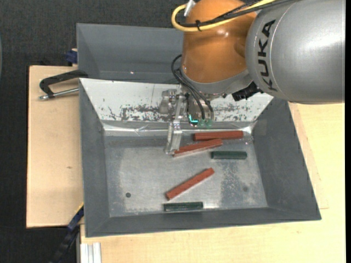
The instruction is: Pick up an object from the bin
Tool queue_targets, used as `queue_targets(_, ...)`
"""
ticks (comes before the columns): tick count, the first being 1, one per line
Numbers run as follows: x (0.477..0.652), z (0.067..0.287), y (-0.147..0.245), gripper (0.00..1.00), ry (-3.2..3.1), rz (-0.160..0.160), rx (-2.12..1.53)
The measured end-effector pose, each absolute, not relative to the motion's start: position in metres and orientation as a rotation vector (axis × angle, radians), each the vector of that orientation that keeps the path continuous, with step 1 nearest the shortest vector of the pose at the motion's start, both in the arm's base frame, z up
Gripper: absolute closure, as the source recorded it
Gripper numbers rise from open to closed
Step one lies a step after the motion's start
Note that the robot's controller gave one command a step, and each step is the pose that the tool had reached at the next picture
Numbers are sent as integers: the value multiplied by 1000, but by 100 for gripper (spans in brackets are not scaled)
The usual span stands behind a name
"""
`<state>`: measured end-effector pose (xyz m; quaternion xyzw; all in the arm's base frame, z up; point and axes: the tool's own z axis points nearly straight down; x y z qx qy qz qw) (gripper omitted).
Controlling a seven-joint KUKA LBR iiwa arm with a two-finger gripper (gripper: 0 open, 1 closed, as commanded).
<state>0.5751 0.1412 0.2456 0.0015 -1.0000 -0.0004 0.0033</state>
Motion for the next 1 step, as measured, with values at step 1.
queue_targets(1,577,251,140,0,-3144,-3,2)
